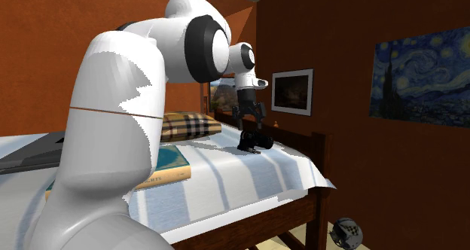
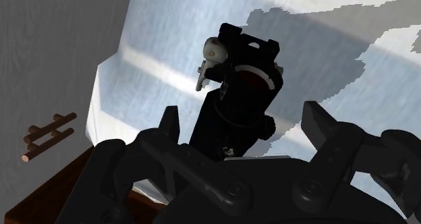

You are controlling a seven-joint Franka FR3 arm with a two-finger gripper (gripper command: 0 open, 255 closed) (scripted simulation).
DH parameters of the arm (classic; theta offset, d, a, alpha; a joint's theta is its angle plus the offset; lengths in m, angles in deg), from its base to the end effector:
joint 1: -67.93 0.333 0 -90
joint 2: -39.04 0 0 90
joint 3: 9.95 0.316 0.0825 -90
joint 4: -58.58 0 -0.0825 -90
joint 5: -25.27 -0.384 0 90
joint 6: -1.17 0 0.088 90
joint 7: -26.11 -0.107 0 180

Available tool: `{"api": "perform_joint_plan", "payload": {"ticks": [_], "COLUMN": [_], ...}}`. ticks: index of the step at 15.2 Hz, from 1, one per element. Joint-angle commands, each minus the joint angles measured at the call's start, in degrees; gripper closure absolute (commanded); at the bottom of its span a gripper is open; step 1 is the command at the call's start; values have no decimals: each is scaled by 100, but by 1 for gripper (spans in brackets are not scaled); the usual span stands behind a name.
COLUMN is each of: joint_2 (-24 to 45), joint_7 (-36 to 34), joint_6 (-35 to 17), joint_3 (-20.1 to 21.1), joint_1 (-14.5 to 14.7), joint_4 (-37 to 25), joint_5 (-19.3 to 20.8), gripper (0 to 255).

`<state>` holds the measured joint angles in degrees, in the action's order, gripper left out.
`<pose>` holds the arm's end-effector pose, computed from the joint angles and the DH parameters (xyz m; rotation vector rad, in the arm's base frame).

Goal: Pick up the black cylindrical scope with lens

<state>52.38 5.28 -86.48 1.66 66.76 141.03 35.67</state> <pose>0.6104 0.0786 0.5499 2.9596 -0.2647 -0.1428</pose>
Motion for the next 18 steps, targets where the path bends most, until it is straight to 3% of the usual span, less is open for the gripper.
{"api": "perform_joint_plan", "payload": {"ticks": [1, 6, 7, 18], "joint_2": [19, -6, -1, 4], "joint_7": [-21, -54, -54, -35], "joint_6": [-146, -429, -426, -272], "joint_3": [-5, -9, -10, -7], "joint_1": [-6, -22, -22, -14], "joint_4": [125, 435, 427, 267], "joint_5": [8, 5, 6, 6], "gripper": [0, 0, 255, 255]}}
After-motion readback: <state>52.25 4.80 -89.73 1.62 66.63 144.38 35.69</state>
